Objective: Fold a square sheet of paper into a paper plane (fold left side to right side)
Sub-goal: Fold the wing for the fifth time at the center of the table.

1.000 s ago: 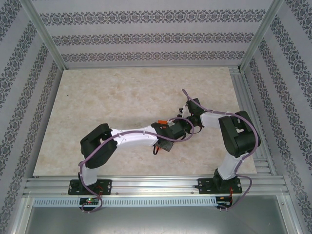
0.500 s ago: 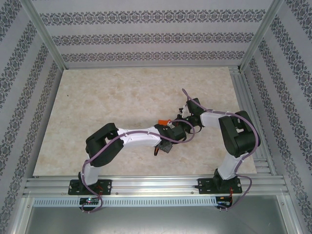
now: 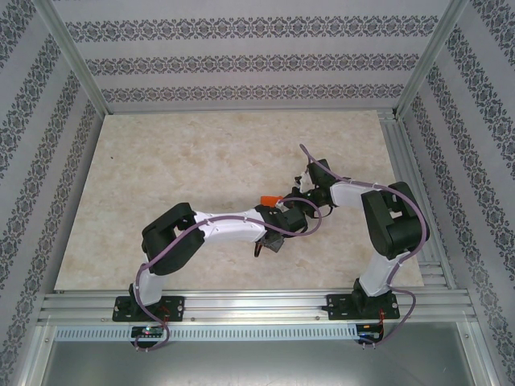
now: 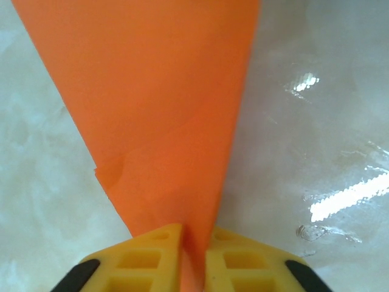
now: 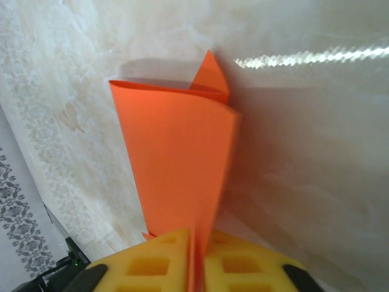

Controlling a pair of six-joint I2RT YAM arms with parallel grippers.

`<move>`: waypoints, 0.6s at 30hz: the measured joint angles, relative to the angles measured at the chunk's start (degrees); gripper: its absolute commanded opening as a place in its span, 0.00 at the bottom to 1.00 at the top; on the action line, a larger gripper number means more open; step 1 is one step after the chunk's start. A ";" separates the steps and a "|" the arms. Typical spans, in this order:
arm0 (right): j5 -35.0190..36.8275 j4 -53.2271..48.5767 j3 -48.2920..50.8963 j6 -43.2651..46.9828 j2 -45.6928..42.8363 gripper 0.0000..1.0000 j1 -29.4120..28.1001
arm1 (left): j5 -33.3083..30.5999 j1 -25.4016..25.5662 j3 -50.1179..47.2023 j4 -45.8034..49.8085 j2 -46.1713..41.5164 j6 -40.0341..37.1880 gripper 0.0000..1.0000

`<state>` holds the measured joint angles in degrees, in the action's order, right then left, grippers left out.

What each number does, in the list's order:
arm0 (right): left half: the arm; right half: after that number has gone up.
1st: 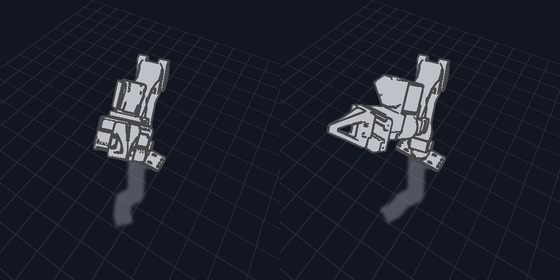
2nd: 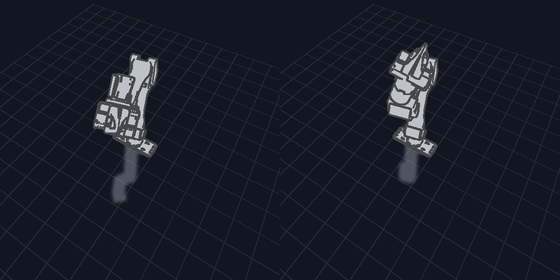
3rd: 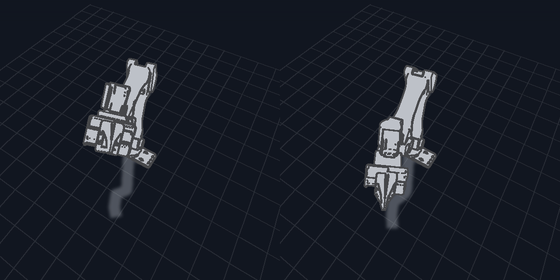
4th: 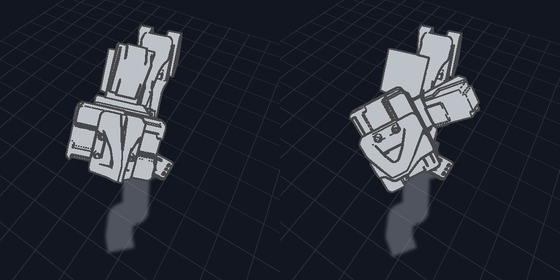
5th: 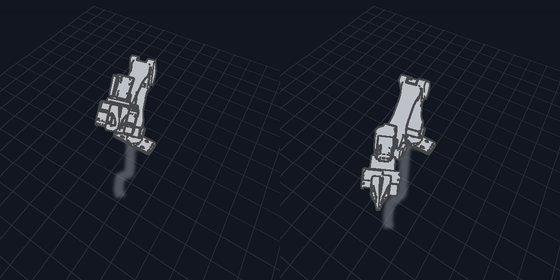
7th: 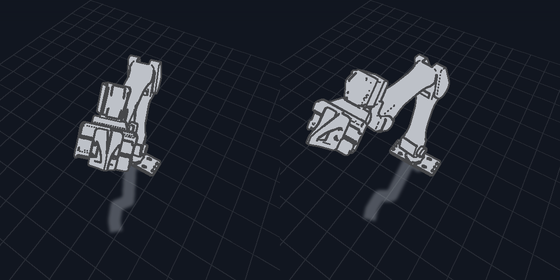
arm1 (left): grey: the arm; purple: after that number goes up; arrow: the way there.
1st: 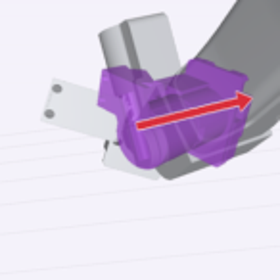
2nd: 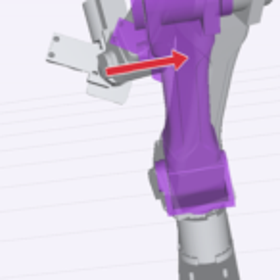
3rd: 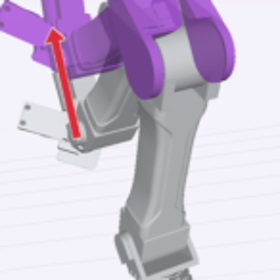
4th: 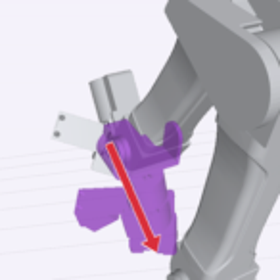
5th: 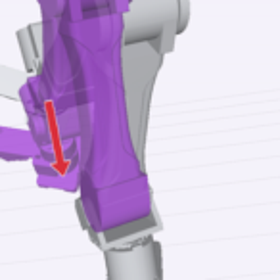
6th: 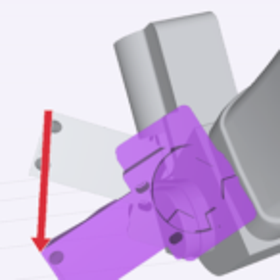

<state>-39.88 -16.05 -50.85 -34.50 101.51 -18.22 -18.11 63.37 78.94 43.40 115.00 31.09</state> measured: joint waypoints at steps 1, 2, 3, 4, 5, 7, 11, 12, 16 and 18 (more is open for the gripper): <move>0.07 -0.42 -0.04 0.15 -0.07 0.22 0.04 | 0.00 -0.02 0.00 0.00 0.00 0.00 0.12; 0.24 -1.03 -0.09 0.50 -0.26 0.24 0.42 | 0.00 -0.07 -0.02 0.00 0.00 0.00 0.11; 0.48 -1.90 -0.09 1.05 -0.63 0.26 0.76 | 0.07 -0.24 -0.02 -0.02 0.00 0.00 0.10; 0.72 -2.54 -0.09 1.36 -1.05 0.28 1.14 | 0.22 -0.26 -0.02 -0.02 0.00 -0.02 0.09; 0.94 -3.39 -0.09 1.70 -1.79 0.30 1.75 | 0.37 -0.35 -0.02 -0.02 0.00 -0.02 0.08; 1.42 -4.61 0.00 2.51 -3.74 0.33 3.26 | 0.74 -0.37 -0.02 -0.02 -0.02 -0.02 0.07; 1.99 -5.57 0.55 3.58 -8.37 0.37 6.58 | 1.53 -0.63 -0.02 -0.02 -0.13 -0.02 0.05; 2.12 -5.66 0.83 3.78 -9.11 0.38 7.28 | 1.81 -0.74 -0.04 -0.02 -0.24 -0.02 0.05; 2.19 -5.64 2.62 4.04 -10.12 0.38 8.26 | 3.32 -1.40 -0.85 -0.35 -1.51 0.00 0.04; 2.16 -5.62 3.72 4.02 -10.14 0.38 8.24 | 5.01 -1.84 -1.86 -0.92 -2.67 0.02 0.03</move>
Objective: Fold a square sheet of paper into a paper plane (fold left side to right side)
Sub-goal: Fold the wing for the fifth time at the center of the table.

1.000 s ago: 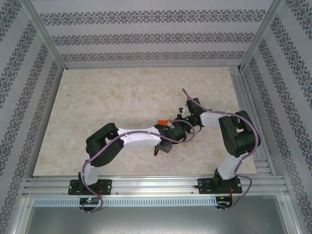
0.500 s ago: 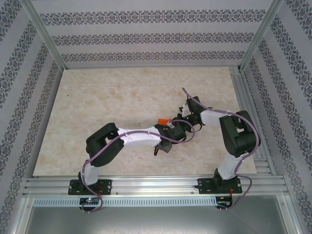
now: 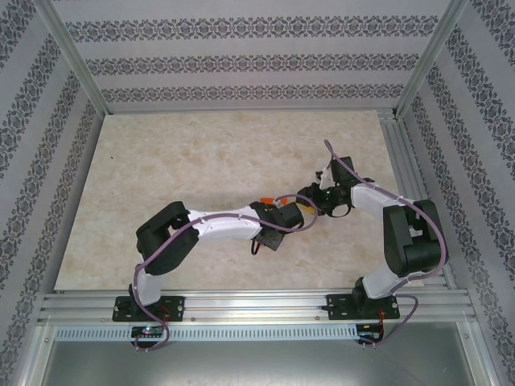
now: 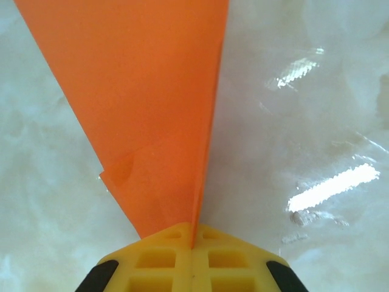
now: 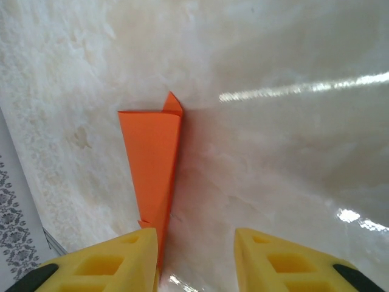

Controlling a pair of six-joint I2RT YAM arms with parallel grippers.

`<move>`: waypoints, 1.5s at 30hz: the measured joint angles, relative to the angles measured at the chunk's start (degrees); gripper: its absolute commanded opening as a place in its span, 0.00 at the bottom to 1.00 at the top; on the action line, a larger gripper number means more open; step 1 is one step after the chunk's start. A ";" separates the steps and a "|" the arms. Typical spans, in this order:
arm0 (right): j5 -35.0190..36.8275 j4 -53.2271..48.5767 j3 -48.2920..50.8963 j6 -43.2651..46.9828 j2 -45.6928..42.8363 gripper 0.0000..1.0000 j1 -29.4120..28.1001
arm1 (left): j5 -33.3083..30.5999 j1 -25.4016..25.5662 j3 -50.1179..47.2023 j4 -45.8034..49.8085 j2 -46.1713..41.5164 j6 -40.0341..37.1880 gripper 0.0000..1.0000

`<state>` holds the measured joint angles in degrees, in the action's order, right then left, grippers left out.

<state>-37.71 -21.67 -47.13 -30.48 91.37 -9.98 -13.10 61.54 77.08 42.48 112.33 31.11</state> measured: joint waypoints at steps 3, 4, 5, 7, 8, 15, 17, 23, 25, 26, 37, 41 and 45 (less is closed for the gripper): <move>-0.02 0.33 1.51 -0.04 -0.20 0.38 0.00 | 2.93 -0.98 -1.64 -1.40 -1.84 0.11 0.02; -0.04 0.44 1.88 -0.04 -0.31 0.38 0.00 | 3.89 -1.42 -2.25 -2.16 -2.49 0.28 0.02; -0.09 0.72 2.36 -0.09 -0.50 0.38 0.00 | 5.07 -1.97 -3.04 -3.06 -3.30 0.52 0.02; -0.50 1.55 3.13 -0.50 -0.83 0.38 0.00 | 7.69 -3.21 -5.03 -5.46 -5.05 1.27 0.02; -0.92 2.34 3.61 -0.79 -1.01 0.39 0.00 | 9.03 -3.96 -6.19 -6.93 -5.95 1.79 0.02; -2.93 8.55 6.47 -3.28 -1.77 0.41 -2.91 | 17.94 -8.74 -15.08 -17.75 -10.03 6.51 0.00; -2.91 10.21 6.51 -4.00 -1.75 0.41 -4.79 | 19.58 -9.29 -16.79 -20.26 -10.12 7.72 0.00; -1.99 13.14 6.51 -5.66 -1.68 0.41 -9.94 | 24.06 -10.51 -21.55 -27.82 -10.91 11.89 0.00; -1.44 13.64 6.51 -5.97 -1.60 0.41 -10.99 | 25.62 -11.39 -23.58 -30.67 -11.45 13.68 0.00; -1.31 13.79 6.51 -6.10 -1.51 0.41 -11.23 | 26.16 -11.78 -24.30 -31.74 -11.61 14.36 0.00; 0.13 17.55 6.80 -8.37 1.75 0.39 -14.60 | 29.86 -14.45 -29.90 -41.38 -12.61 20.70 0.00; 0.15 18.99 6.80 -9.25 3.80 0.37 -15.93 | 30.42 -14.62 -29.90 -42.47 -12.70 21.42 0.00; 0.17 20.57 6.80 -10.43 5.29 0.36 -16.28 | 30.60 -14.62 -29.90 -42.97 -13.07 21.57 0.00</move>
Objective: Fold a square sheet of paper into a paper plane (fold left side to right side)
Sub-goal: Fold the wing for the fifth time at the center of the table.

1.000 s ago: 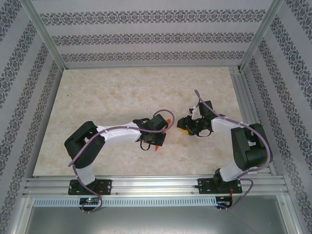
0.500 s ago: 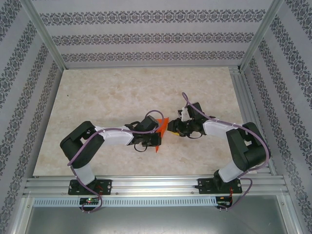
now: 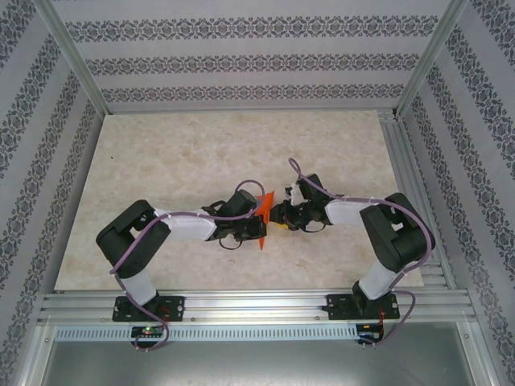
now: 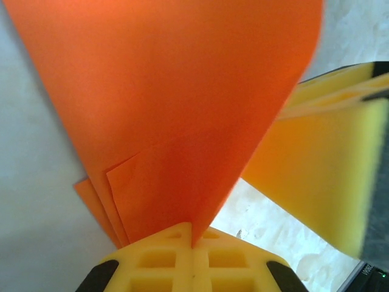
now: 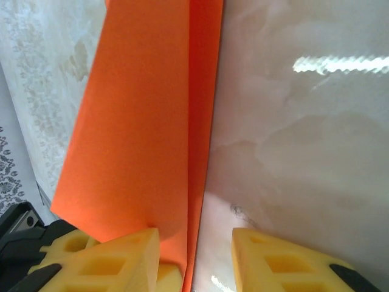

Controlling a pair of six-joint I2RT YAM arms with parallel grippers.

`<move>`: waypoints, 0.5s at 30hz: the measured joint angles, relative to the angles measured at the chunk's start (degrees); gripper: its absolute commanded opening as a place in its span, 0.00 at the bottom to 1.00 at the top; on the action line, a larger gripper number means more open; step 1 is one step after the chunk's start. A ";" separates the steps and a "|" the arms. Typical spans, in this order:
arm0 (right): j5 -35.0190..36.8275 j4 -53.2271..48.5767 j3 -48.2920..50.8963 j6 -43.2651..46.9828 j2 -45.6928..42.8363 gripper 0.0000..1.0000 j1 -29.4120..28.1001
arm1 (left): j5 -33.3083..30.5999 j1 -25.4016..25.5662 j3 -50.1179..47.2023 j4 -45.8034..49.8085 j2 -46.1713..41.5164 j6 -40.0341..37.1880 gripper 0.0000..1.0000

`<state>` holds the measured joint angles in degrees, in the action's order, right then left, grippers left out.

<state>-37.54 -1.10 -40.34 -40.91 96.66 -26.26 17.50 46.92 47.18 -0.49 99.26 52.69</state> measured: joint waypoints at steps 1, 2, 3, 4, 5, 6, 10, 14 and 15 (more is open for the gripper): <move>-0.02 0.42 0.00 -0.20 0.35 0.36 0.00 | 0.02 -0.02 0.00 -0.07 -0.04 0.09 0.00; 0.00 0.87 0.00 -0.37 0.68 0.36 -0.02 | 0.02 -0.02 0.00 -0.13 -0.07 0.15 0.00; -0.02 1.33 -0.04 -0.68 1.05 0.35 -0.07 | 0.02 -0.02 0.00 -0.24 -0.07 0.17 0.00; -0.15 1.84 -0.11 -1.11 1.36 0.35 -0.26 | 0.02 -0.02 0.00 -0.26 -0.07 0.20 0.00; -0.13 2.25 -0.15 -1.29 1.51 0.35 -0.33 | 0.00 -0.02 0.00 -0.35 -0.07 0.22 0.00; -0.20 2.64 -0.24 -1.53 1.75 0.35 -0.42 | 0.02 -0.04 0.00 -0.39 -0.07 0.26 0.00; -0.24 3.72 -0.55 -2.36 2.38 0.34 -0.74 | 0.02 -0.04 0.00 -0.44 -0.07 0.37 0.04; -0.26 3.96 -0.96 -2.73 2.93 0.33 -0.76 | 0.02 -0.04 0.00 -0.44 -0.07 0.37 0.09; -0.35 3.98 -1.09 -2.73 3.08 0.33 -0.74 | 0.02 -0.04 0.00 -0.44 -0.07 0.39 0.11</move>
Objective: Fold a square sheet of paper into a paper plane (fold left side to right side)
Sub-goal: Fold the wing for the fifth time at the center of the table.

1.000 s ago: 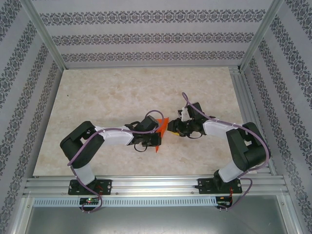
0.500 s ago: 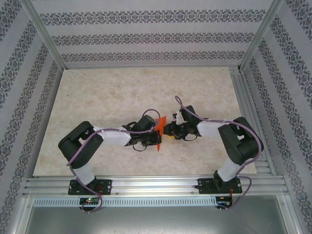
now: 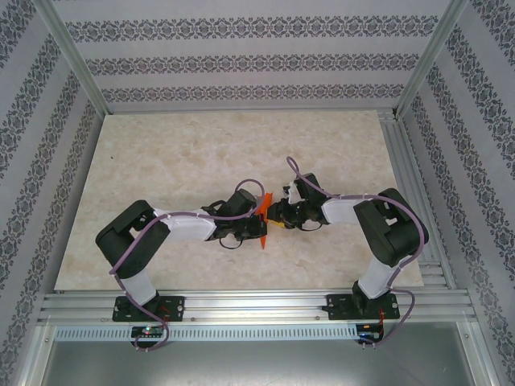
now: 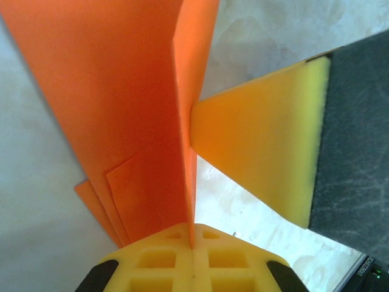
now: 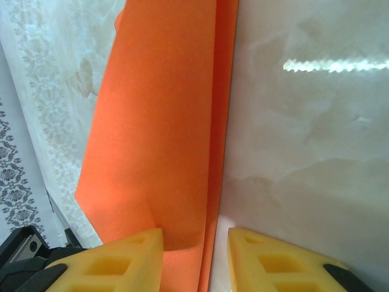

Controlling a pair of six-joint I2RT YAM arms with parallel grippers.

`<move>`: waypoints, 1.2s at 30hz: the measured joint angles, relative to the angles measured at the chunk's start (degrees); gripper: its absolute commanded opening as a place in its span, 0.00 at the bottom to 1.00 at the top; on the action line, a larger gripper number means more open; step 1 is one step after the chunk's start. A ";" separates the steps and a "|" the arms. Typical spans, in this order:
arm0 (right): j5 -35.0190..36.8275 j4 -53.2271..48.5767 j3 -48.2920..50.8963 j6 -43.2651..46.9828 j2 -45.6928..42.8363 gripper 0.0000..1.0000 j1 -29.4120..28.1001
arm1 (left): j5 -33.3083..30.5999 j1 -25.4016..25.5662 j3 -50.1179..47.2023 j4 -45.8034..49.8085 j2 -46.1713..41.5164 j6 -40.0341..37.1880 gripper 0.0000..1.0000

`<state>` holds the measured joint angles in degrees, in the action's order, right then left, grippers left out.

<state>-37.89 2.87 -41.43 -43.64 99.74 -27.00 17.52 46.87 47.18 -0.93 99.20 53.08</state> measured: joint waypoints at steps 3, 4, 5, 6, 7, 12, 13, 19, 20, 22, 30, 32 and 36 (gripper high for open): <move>-0.09 -0.02 -0.20 -0.02 0.31 0.32 0.00 | 0.00 0.00 0.00 0.00 0.00 0.02 0.16; -0.11 -0.02 -0.24 -0.02 0.39 0.32 0.00 | 0.02 0.00 0.00 0.00 0.00 0.02 0.19; -0.11 -0.11 -0.31 -0.02 0.44 0.32 0.00 | 0.02 0.00 0.00 0.00 0.00 0.04 0.19; -0.13 -0.26 -0.44 -0.02 0.50 0.32 0.00 | 0.02 0.00 0.00 0.02 0.00 0.04 0.21; -0.15 -0.33 -0.52 -0.02 0.61 0.32 0.00 | 0.04 0.00 0.00 0.04 0.00 0.02 0.23; -0.13 -0.92 -0.83 0.02 0.70 0.32 0.00 | 0.20 0.00 0.00 0.31 -0.44 -0.04 0.29; -0.13 -0.92 -0.85 0.02 0.70 0.32 0.00 | 0.20 0.00 0.00 0.66 -0.90 -0.07 0.30; -0.15 -0.92 -0.85 0.02 0.72 0.32 0.00 | 0.37 -1.22 0.00 3.10 -5.88 -0.61 0.36; -0.20 -0.92 -0.85 0.02 0.72 0.32 0.00 | 0.59 -1.95 0.00 3.52 -6.80 -0.70 0.36; -0.22 -0.92 -0.85 0.02 0.72 0.32 0.00 | 1.11 -3.52 0.00 3.80 -8.13 -0.92 0.36; -0.24 -0.96 -0.90 0.02 0.72 0.32 0.00 | 2.80 -7.63 2.32 6.47 -6.62 -2.01 0.33; -0.24 -1.09 -0.96 0.02 0.74 0.32 0.00 | 3.17 -8.11 3.17 6.58 -5.20 -2.03 0.33; -0.24 -1.31 -1.11 0.02 0.76 0.33 0.00 | 3.85 -9.16 4.94 6.71 -2.67 -2.14 0.32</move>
<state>-38.13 1.56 -42.54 -43.62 100.51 -27.00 21.37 37.71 52.12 5.78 96.53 50.94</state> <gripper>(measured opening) 0.325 0.321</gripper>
